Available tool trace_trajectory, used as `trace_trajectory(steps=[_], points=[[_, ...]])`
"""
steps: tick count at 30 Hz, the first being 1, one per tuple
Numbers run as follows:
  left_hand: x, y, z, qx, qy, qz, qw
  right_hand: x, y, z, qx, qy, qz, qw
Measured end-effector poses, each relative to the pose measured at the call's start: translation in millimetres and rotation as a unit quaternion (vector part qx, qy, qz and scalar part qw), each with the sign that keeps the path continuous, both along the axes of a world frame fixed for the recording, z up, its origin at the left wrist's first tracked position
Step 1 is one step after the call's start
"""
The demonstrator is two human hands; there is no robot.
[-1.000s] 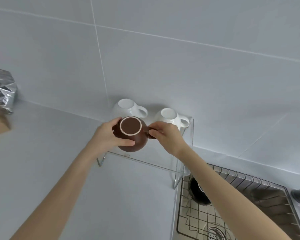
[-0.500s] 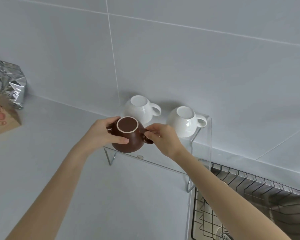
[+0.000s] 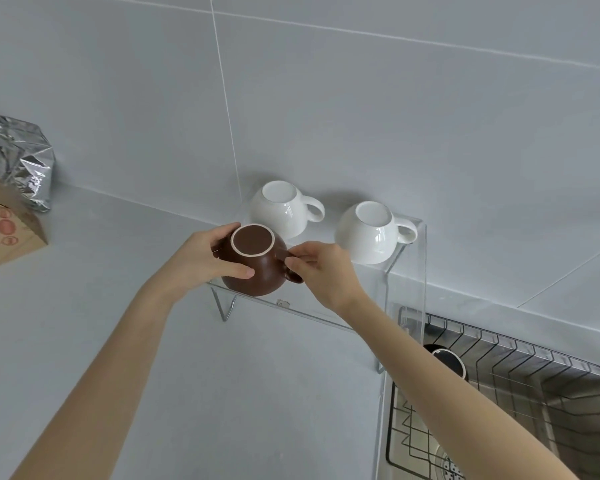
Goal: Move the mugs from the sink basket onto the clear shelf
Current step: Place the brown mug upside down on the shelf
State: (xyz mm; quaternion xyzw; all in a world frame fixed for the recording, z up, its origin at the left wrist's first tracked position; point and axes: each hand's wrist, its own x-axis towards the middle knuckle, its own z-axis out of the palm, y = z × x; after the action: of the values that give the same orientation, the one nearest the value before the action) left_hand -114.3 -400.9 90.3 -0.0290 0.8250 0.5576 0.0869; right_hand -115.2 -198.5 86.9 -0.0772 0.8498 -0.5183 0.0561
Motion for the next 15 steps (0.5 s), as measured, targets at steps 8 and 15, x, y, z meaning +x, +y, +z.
trace_trajectory(steps=[8, 15], points=[[1.1, 2.8, 3.1, 0.0, -0.009, 0.003, 1.0, 3.4, -0.2, -0.9, -0.03, -0.004, 0.007, 1.0], [17.8, 50.8, 25.0, -0.272, 0.179, 0.001, 0.945, 10.0, 37.2, 8.1, -0.062, 0.023, -0.003, 0.998]])
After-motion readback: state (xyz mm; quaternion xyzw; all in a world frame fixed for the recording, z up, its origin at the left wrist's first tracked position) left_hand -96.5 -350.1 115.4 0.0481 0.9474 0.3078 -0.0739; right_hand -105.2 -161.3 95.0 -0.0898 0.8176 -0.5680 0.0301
